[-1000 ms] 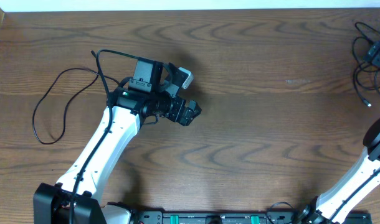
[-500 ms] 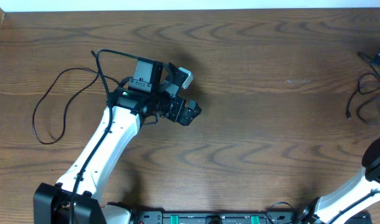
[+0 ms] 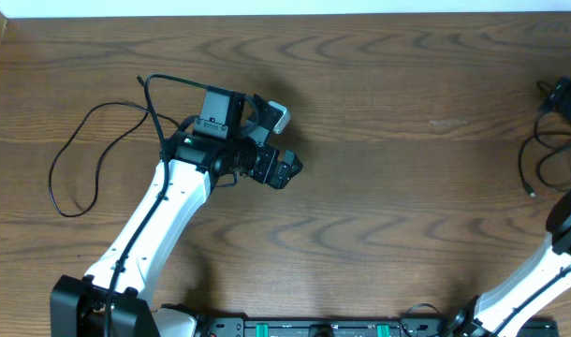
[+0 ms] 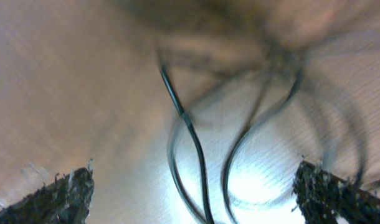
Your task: Untangle cables
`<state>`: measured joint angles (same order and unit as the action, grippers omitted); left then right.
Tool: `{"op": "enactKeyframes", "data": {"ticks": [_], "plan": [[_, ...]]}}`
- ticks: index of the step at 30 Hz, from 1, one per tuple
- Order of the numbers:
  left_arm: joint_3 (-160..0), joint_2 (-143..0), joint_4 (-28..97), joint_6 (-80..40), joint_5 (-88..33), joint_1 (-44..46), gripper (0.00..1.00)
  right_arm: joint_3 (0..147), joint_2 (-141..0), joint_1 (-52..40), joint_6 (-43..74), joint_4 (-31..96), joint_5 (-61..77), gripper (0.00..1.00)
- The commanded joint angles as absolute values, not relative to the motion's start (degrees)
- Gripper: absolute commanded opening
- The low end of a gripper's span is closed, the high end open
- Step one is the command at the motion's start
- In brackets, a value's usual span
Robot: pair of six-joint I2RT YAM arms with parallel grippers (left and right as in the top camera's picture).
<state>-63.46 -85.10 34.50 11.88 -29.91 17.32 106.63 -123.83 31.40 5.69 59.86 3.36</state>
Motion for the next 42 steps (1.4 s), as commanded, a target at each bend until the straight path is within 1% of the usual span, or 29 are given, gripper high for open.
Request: {"op": "enactKeyframes", "data": {"ticks": [1,6,10,15,21,25,30,36,42], "plan": [[-63.96,-85.73,34.26,12.43,-30.41,17.45,0.98,106.17,-126.43,31.68,7.68,65.82,4.62,0.99],[-63.96,-85.73,33.93,12.45,-30.41,17.45,0.98,106.19,-126.21,32.88,7.46,76.69,4.78,0.99],[-63.96,-85.73,33.95,12.43,-30.41,17.45,0.98,106.17,-126.23,34.0,-1.06,83.96,14.41,0.99],[-63.96,-85.73,33.98,12.43,-30.41,17.45,0.98,106.17,-126.23,34.04,-4.49,88.29,20.23,0.99],[-63.96,-85.73,33.98,12.43,-30.41,17.45,0.98,106.17,-126.23,34.04,-5.43,88.47,20.38,0.99],[-63.96,-85.73,33.98,12.45,-30.41,17.45,0.98,106.17,-126.23,33.95,-5.06,85.91,15.49,0.99],[-63.96,-85.73,33.93,12.45,-30.41,17.45,0.98,106.17,-126.23,33.93,0.47,84.53,4.34,0.99],[-63.96,-85.73,33.71,12.45,-30.41,17.45,0.98,106.17,-126.23,34.2,3.33,82.85,-5.23,0.99],[-63.96,-85.76,33.74,13.32,-30.39,17.45,0.98,106.04,-126.37,34.2,3.38,78.87,-6.46,0.99]]}}
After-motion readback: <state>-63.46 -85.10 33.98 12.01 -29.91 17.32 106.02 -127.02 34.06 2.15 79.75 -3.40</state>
